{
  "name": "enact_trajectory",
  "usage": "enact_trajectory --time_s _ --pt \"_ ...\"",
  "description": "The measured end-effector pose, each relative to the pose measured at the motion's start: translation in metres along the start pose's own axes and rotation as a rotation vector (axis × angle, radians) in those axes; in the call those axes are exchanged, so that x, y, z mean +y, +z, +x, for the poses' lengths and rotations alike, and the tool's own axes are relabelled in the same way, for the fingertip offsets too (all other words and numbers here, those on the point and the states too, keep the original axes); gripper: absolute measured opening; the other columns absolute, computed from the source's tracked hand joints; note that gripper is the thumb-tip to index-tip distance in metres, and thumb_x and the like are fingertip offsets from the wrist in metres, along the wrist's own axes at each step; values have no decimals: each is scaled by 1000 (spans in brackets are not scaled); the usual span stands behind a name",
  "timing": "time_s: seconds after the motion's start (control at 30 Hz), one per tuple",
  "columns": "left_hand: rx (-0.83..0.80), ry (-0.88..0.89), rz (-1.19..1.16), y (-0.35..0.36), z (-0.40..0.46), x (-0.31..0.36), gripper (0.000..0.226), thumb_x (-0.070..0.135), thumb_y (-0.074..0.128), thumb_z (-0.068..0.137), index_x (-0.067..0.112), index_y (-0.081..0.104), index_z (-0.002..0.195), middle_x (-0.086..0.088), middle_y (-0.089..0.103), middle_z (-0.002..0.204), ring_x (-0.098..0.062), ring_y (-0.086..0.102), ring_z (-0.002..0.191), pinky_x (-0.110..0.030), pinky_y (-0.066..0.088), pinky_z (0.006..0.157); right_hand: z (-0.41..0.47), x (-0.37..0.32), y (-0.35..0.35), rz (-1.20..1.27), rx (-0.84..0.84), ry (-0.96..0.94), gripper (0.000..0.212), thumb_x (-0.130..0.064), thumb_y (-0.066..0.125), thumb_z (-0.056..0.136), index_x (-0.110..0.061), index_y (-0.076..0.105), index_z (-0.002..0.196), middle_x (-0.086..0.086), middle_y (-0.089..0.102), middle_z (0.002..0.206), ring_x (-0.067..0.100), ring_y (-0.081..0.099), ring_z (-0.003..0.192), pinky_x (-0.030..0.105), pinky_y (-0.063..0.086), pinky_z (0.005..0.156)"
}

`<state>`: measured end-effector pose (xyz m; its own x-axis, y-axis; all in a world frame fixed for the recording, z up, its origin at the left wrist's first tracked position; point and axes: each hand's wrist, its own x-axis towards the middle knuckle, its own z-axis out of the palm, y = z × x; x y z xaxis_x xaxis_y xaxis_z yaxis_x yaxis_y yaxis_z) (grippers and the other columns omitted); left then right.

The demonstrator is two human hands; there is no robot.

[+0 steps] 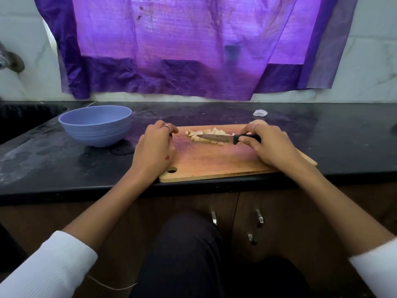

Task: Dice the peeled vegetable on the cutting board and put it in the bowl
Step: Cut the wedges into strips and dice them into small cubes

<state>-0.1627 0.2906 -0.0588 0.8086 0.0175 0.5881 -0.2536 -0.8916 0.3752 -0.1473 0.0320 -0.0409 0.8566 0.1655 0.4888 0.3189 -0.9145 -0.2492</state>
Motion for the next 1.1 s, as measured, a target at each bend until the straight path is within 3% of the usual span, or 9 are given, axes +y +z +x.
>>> enact_trajectory --time_s 0.13,0.23,0.4,0.7,0.87,1.1 --pt "2 -20 -7 3 2 -1 34 5 41 92 14 62 116 -3 56 119 -24 49 110 -46 46 88 -22 2 -7 -24 -88 -94 28 -45 54 90 -22 65 101 0 61 92 19 54 85 39 46 75" --pt "-30 -22 4 4 2 -2 33 7 41 92 14 62 116 -3 55 120 -24 48 110 -46 46 87 -14 7 -2 -60 -71 -90 28 -46 53 90 -24 66 101 0 61 95 21 55 90 39 46 76" --pt "-30 -6 26 5 2 -2 33 5 42 92 14 62 116 -4 54 120 -25 47 109 -46 45 87 15 14 9 -55 -33 -46 17 -36 56 92 -34 64 107 -1 56 111 20 52 103 37 33 80" --pt "-22 4 40 3 0 0 31 6 42 94 17 63 115 0 54 119 -20 46 108 -39 43 83 34 16 14 -178 36 8 20 -35 51 94 -31 63 109 0 64 106 24 54 108 37 27 78" --pt "-40 8 37 3 -1 -2 29 9 43 94 18 64 113 2 55 119 -21 46 108 -43 45 83 22 24 -3 -28 17 -3 13 -33 57 91 -30 66 101 -7 65 93 23 59 100 45 44 86" --pt "-32 26 42 2 -2 0 30 9 44 95 17 64 115 0 55 119 -23 47 106 -43 45 81 -7 41 -18 -112 -44 35 20 -37 56 91 -32 65 108 -2 65 98 24 58 98 46 45 86"
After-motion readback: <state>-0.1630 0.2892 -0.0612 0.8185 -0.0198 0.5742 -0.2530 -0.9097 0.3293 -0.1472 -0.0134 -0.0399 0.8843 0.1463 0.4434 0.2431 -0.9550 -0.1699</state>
